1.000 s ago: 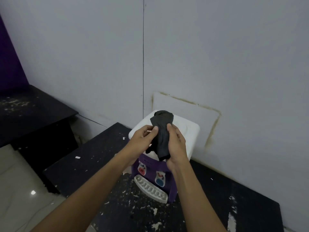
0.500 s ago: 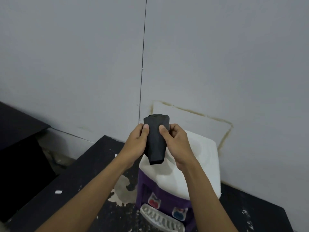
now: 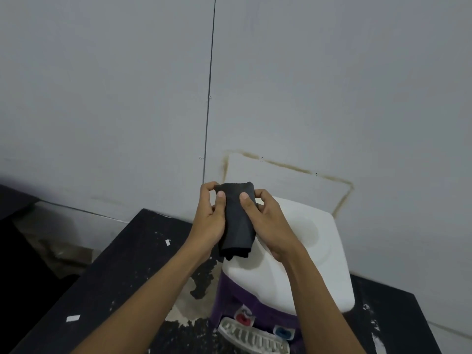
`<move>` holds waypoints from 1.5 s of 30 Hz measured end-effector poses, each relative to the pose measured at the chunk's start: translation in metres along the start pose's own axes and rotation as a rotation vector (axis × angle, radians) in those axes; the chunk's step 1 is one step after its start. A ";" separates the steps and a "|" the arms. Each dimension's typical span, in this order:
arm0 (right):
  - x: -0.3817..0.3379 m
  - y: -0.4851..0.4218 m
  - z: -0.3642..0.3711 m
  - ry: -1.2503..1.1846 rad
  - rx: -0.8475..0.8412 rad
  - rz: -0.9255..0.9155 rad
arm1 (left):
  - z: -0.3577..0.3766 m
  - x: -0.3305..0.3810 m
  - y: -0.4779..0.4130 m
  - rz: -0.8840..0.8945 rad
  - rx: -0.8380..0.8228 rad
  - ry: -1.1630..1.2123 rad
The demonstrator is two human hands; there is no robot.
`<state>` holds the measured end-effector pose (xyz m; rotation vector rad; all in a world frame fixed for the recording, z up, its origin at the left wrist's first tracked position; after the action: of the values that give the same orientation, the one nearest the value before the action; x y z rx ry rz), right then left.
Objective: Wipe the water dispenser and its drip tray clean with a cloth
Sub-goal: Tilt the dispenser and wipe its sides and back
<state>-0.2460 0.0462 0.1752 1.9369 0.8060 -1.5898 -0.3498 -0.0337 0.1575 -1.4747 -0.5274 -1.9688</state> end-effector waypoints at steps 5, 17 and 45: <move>-0.010 -0.001 0.008 0.028 -0.111 -0.015 | -0.003 -0.004 0.006 -0.092 0.103 0.120; 0.007 -0.034 -0.035 0.397 0.145 -0.086 | -0.063 -0.042 0.005 -0.395 0.164 0.254; 0.040 -0.028 -0.061 0.159 0.812 0.123 | -0.066 -0.103 -0.083 -0.399 -0.349 0.039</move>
<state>-0.2186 0.1142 0.1476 2.6188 0.0558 -1.8712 -0.4337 0.0087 0.0438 -1.6293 -0.5091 -2.4989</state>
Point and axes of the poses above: each hand's wrist, its own y-axis away from the middle knuckle, its own z-axis out of the palm, x = y × z, the point moved 8 cm from there along -y, towards the middle knuckle, and after that the axes turned 8 degrees about y, right-handed, at the moved point
